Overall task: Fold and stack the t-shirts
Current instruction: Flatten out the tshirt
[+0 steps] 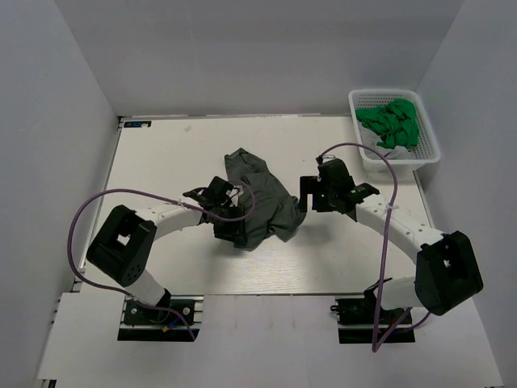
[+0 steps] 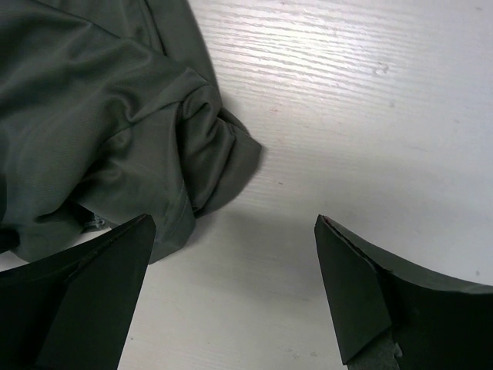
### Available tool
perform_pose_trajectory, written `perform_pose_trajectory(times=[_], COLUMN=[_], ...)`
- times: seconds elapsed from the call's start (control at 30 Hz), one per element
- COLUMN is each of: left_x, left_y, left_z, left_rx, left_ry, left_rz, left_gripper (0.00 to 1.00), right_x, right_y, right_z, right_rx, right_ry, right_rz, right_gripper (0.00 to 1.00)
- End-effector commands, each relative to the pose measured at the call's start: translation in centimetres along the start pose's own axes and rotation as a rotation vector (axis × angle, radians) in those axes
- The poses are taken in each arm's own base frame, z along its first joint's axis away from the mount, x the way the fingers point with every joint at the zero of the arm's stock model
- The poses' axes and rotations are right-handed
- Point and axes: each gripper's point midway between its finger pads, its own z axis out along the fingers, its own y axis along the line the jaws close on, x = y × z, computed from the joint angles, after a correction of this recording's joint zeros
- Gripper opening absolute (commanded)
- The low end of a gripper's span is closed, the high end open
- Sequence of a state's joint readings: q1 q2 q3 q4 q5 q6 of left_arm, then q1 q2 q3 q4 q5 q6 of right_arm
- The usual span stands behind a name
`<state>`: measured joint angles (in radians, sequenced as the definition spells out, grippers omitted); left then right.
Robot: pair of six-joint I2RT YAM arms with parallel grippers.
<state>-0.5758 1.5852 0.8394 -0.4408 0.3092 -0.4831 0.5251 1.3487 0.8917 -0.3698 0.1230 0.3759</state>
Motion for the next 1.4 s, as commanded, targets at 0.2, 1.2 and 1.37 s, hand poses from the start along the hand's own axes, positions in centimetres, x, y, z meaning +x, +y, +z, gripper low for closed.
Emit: perform_pose_trajectory(times=[0.2,1.2,1.37], left_x=[-1.3,-14.8,-18.1], left_y=[-0.3,-6.1,-10.2], left_z=[0.5,-20.7,-29.9], left_rx=[-0.040,-0.125,-0.055], left_ry=[-0.039,-0.731,-0.956], left_rz=[0.059,0.032,0.092], left_gripper=[0.00,0.00,0.00], right_x=[0.7,-11.8,-17.4], right_y=[2.8,1.6,1.8], right_z=[3.3,-7.0,-14.8], right_rx=[-0.115,0.054,0.064], right_ry=[0.048,-0.383,-0.586], right_rz=[-0.084,-0.065,-0.051], right_gripper=[0.90,0.00,0.00])
